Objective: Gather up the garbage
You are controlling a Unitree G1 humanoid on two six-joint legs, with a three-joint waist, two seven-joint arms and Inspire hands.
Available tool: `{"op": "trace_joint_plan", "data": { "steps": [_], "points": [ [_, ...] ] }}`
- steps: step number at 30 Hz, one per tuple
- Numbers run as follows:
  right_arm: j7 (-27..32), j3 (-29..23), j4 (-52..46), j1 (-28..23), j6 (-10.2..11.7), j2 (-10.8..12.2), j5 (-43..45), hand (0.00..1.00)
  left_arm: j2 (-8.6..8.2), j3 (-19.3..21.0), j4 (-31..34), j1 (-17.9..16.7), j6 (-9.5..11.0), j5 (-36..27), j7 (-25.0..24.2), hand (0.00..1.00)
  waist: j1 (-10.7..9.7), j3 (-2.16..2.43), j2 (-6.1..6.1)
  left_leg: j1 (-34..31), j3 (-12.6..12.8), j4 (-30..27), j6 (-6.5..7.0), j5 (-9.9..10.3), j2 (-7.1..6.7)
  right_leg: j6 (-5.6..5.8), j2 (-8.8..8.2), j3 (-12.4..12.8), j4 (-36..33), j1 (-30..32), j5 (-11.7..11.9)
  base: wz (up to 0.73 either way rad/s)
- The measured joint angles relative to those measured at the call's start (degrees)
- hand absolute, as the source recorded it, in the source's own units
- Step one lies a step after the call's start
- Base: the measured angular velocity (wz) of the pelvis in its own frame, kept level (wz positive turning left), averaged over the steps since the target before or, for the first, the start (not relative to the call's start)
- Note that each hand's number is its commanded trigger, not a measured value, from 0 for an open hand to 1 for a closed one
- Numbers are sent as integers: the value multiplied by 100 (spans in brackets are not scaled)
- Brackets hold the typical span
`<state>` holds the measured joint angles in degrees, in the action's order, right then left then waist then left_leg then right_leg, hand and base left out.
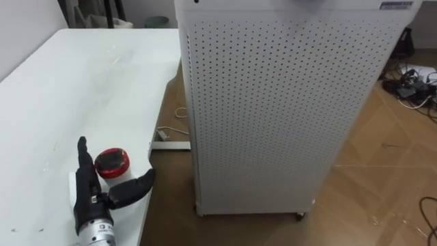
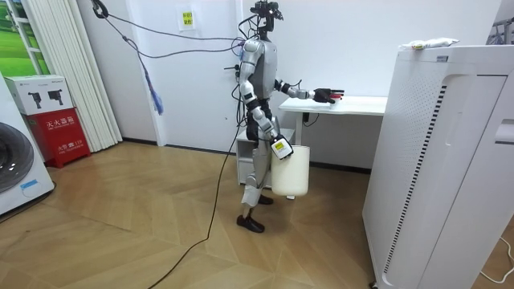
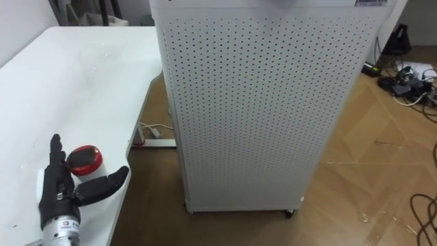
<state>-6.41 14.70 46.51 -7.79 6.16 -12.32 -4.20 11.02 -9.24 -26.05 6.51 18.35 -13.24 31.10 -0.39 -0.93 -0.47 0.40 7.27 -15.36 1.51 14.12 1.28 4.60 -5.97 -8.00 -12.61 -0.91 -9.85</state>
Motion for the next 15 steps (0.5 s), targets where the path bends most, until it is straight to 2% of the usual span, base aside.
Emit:
{"op": "trace_joint_plan", "data": {
  "steps": [7,15],
  "points": [
    [-1,203,0,15,-3,-5,-6,100,-136,-21,-423,231,-9,-186,77,100,-101,-14,15,14,8,2,0,0,-2,-11,2,13,-9,-10,7,0],
    [-37,247,0,17,-3,6,-8,100,-145,-51,-513,240,-12,-242,76,100,-120,-19,7,16,12,4,0,0,0,-12,2,17,-10,-5,8,0]
  ]
}}
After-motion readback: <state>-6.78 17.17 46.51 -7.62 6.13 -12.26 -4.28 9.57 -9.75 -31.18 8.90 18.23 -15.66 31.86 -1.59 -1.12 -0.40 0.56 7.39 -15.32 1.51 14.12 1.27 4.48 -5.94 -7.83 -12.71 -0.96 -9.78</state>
